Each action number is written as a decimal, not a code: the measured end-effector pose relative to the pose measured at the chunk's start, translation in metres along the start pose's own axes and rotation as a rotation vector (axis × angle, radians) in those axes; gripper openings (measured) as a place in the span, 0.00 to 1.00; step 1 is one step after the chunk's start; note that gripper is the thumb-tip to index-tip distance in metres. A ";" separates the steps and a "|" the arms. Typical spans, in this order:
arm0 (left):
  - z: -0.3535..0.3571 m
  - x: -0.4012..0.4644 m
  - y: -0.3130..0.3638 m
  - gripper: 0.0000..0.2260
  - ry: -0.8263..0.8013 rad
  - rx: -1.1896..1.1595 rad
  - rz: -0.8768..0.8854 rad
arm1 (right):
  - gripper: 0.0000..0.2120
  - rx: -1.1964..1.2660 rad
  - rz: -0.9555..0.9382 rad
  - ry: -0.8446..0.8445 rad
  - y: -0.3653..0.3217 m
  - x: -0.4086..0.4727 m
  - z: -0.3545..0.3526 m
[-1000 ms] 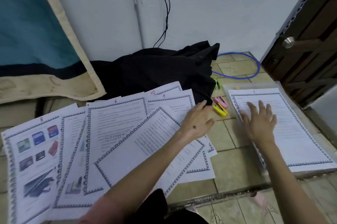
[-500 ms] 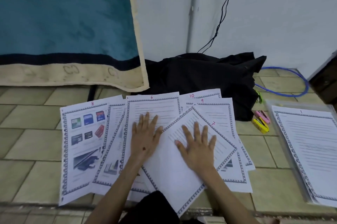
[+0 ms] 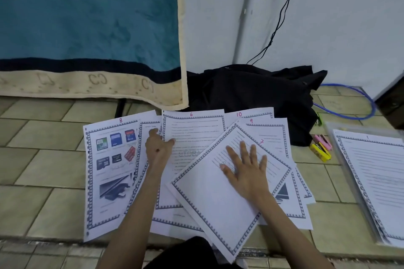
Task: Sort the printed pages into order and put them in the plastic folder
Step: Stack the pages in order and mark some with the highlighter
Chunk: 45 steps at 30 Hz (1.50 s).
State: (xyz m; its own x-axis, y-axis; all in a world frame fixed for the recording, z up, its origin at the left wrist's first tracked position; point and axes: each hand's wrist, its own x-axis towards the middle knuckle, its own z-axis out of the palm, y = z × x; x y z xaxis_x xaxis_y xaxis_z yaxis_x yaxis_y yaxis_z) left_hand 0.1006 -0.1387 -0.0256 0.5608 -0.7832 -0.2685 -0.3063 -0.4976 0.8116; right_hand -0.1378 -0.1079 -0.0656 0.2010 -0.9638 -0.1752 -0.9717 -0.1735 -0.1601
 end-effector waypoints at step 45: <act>-0.060 -0.042 0.102 0.12 -0.399 -0.078 0.322 | 0.34 1.645 0.309 0.035 0.032 -0.010 -0.070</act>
State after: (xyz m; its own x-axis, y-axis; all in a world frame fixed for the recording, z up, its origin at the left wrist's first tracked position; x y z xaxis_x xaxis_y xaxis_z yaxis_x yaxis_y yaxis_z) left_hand 0.0915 -0.1346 0.0997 0.1061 -0.9809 -0.1630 -0.3486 -0.1902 0.9178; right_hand -0.1796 -0.1183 -0.0015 0.0153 -0.9267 -0.3754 0.1886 0.3714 -0.9091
